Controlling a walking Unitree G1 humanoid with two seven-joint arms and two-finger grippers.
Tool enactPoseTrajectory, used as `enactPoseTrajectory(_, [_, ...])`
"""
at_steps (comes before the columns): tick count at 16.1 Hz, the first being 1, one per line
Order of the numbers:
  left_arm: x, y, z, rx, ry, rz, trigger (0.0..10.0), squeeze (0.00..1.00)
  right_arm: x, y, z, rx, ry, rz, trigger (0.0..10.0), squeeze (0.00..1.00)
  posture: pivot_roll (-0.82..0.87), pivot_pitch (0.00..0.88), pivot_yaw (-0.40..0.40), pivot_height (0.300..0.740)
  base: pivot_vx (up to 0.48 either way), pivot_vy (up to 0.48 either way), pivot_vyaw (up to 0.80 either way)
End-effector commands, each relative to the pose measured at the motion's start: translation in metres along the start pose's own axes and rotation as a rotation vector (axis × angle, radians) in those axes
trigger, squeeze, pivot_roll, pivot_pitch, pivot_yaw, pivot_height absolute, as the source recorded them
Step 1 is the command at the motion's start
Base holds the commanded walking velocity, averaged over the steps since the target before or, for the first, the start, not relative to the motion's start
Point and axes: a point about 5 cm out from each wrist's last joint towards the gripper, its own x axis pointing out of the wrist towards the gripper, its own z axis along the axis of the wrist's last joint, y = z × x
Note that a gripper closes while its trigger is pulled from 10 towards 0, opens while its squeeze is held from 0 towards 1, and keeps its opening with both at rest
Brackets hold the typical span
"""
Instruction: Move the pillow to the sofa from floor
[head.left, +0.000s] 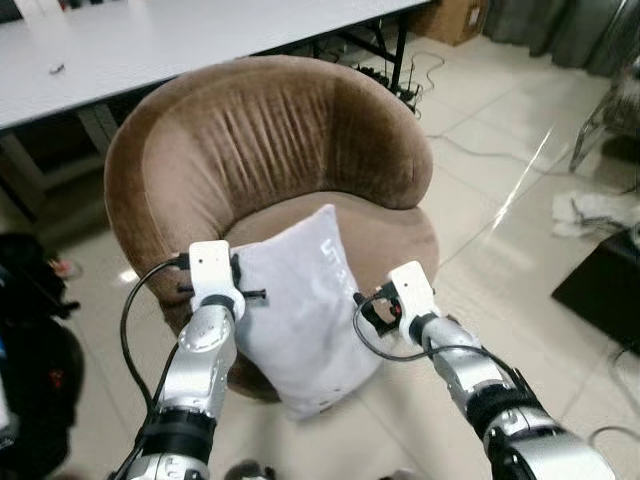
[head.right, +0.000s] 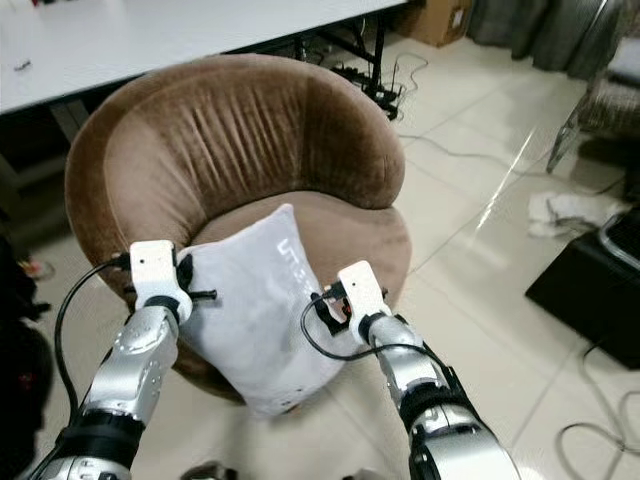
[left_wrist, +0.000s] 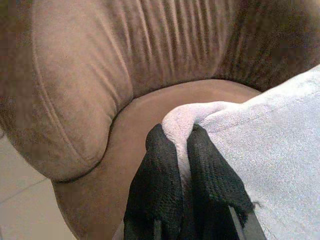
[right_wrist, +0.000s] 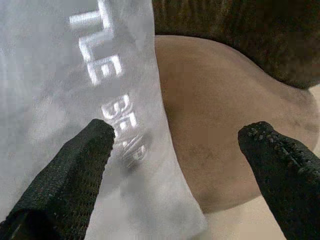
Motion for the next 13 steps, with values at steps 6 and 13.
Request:
enactPoseTrajectory(6, [0.000,0.011,0.002,0.082,-0.034,0.023,10.0,0.00,0.012,0.010,0.021,-0.017,-0.035,0.038,10.0,0.00,0.07,0.000,-0.075,0.740,0.000,0.000,0.00])
enactPoseTrajectory(13, [0.010,0.006,0.007,0.200,-0.018,-0.076,10.0,0.00,0.012,0.020,0.015,0.017,-0.057,0.021,10.0,0.00,-0.01,0.000,0.056,0.740,0.000,0.000,0.00])
